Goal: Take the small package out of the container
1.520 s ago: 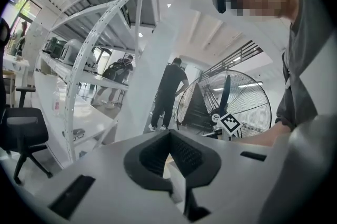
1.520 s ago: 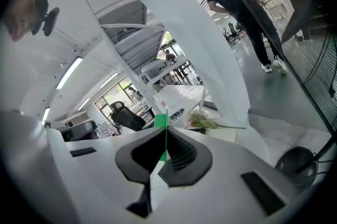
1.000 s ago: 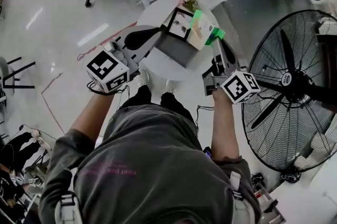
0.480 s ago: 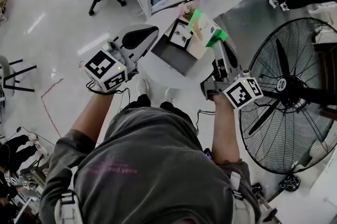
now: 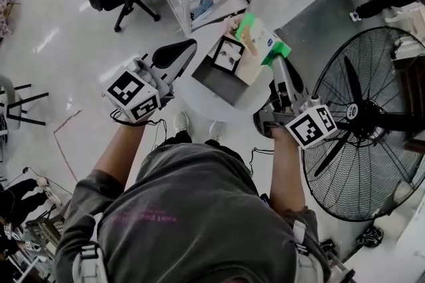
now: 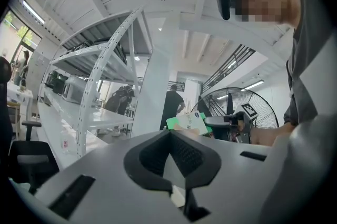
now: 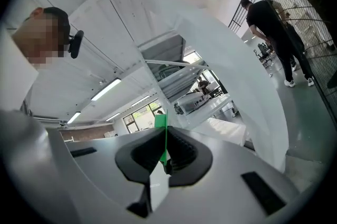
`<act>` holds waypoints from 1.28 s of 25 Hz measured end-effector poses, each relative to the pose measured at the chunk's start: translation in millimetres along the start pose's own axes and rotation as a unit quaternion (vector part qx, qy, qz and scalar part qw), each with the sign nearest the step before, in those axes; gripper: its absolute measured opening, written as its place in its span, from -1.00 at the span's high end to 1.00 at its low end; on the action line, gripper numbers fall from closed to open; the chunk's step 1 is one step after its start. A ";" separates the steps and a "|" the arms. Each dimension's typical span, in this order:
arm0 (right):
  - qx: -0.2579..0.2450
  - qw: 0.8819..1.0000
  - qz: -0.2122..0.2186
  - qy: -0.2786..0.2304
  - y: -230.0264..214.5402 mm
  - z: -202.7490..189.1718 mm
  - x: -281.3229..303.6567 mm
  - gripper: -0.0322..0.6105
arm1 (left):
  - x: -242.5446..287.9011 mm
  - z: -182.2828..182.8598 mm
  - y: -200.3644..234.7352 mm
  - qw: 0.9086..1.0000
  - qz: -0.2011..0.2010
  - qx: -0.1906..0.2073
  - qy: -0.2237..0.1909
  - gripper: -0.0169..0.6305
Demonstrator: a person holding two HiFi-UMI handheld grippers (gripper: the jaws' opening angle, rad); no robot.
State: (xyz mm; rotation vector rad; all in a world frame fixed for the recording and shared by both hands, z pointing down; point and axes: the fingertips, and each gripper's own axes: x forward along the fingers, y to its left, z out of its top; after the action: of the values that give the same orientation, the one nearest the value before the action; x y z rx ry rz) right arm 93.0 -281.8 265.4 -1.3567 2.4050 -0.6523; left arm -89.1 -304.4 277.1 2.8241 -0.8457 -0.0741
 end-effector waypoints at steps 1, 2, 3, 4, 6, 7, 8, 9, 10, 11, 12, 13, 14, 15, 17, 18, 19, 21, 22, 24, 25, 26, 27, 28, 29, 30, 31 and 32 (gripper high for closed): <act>-0.003 1.000 0.005 0.000 3.3 1.6 1.1 0.83 | -0.1 0.6 0.1 1.000 0.000 -0.001 -0.001 0.93; -0.006 1.000 0.009 -0.001 5.7 2.6 1.7 0.83 | -0.2 1.6 0.1 1.000 0.000 0.000 -0.002 0.93; -0.005 1.000 0.008 -0.001 5.5 2.4 1.1 0.83 | -0.2 2.6 0.0 1.000 0.000 0.001 -0.004 0.93; -0.003 1.000 0.001 -0.001 2.6 1.1 -0.9 0.83 | 0.0 3.5 -0.1 1.000 -0.001 0.002 -0.006 0.93; 0.001 1.000 -0.008 -0.001 -1.8 -0.6 -3.9 0.83 | 1.1 4.8 -0.8 1.000 -0.001 0.004 -0.009 0.93; 0.001 1.000 -0.006 -0.001 -1.6 -0.2 -4.0 0.83 | 1.8 5.1 -1.0 1.000 -0.001 0.005 -0.009 0.93; 0.000 1.000 -0.002 -0.003 0.2 0.8 -3.3 0.83 | 2.2 5.4 -1.0 1.000 -0.001 0.006 -0.010 0.93; -0.002 1.000 0.004 -0.005 3.1 2.3 -2.1 0.83 | 2.3 5.5 -0.8 1.000 -0.001 0.007 -0.009 0.93; -0.002 1.000 0.007 -0.006 5.2 3.3 -1.3 0.83 | 2.2 5.5 -0.5 1.000 -0.001 0.007 -0.009 0.93; -0.001 1.000 0.005 -0.006 4.8 3.0 -1.7 0.83 | 1.8 5.5 -0.1 1.000 0.000 0.006 -0.008 0.93; 0.001 1.000 0.000 -0.005 3.1 2.1 -2.8 0.83 | 1.5 5.3 0.2 1.000 0.000 0.005 -0.008 0.93; 0.003 1.000 -0.003 -0.004 1.8 1.1 -3.6 0.83 | 1.5 5.0 0.4 1.000 0.001 0.004 -0.007 0.93; 0.004 1.000 -0.005 -0.003 0.8 0.2 -4.1 0.83 | 1.7 4.3 0.4 1.000 0.000 0.003 -0.006 0.93; 0.005 1.000 -0.006 -0.002 0.0 -0.7 -4.4 0.83 | 2.2 3.3 0.1 1.000 0.000 0.002 -0.005 0.92; 0.007 1.000 -0.007 0.000 -1.8 -2.3 -4.7 0.83 | 3.7 1.7 -0.6 1.000 -0.001 0.001 -0.002 0.93; 0.008 1.000 -0.008 0.001 -2.7 -2.7 -4.7 0.83 | 4.5 1.3 -0.9 1.000 -0.001 0.000 -0.001 0.93; 0.008 1.000 -0.008 0.002 -3.6 -2.8 -4.6 0.83 | 5.3 1.2 -0.9 1.000 -0.001 0.000 0.000 0.93; 0.010 1.000 -0.010 0.003 -5.2 -3.2 -4.5 0.83 | 6.5 0.5 -0.6 1.000 -0.001 -0.001 0.002 0.93; 0.010 1.000 -0.010 0.004 -6.1 -3.9 -4.5 0.83 | 7.0 -0.4 -0.5 1.000 -0.001 -0.002 0.002 0.93; 0.011 1.000 -0.011 0.005 -8.7 -5.8 -4.4 0.83 | 8.1 -3.2 -0.1 1.000 -0.002 -0.002 0.004 0.93; 0.012 1.000 -0.012 0.006 -10.0 -6.6 -4.3 0.83 | 8.8 -4.6 0.2 1.000 -0.001 -0.003 0.005 0.93; 0.013 1.000 -0.012 0.006 -11.0 -7.1 -4.1 0.83 | 9.5 -5.8 0.6 1.000 -0.001 -0.003 0.006 0.93; 0.013 1.000 -0.013 0.007 -11.8 -7.4 -4.1 0.83 | 10.0 -6.7 0.6 1.000 -0.001 -0.004 0.007 0.93; 0.014 1.000 -0.013 0.007 -12.3 -7.7 -4.1 0.83 | 10.4 -7.2 0.3 1.000 -0.002 -0.004 0.008 0.93; 0.014 1.000 -0.013 0.008 -12.8 -8.2 -4.3 0.83 | 10.7 -7.7 -0.1 1.000 -0.002 -0.004 0.009 0.93; 0.015 1.000 -0.013 0.008 -13.4 -8.8 -4.7 0.83 | 11.0 -8.2 -0.5 1.000 -0.002 -0.004 0.010 0.93; 0.016 1.000 -0.014 0.009 -14.3 -9.4 -5.2 0.83 | 11.5 -8.8 -0.8 1.000 -0.002 -0.004 0.010 0.93; 0.016 1.000 -0.014 0.010 -15.4 -10.0 -5.5 0.83 | 12.2 -9.2 -0.9 1.000 -0.002 -0.005 0.011 0.93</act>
State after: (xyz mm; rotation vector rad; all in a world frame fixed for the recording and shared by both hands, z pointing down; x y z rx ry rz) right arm 102.2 -281.6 282.1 -1.3799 2.3842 -0.7118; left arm -77.4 -308.8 286.0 2.8127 -0.8336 -0.0481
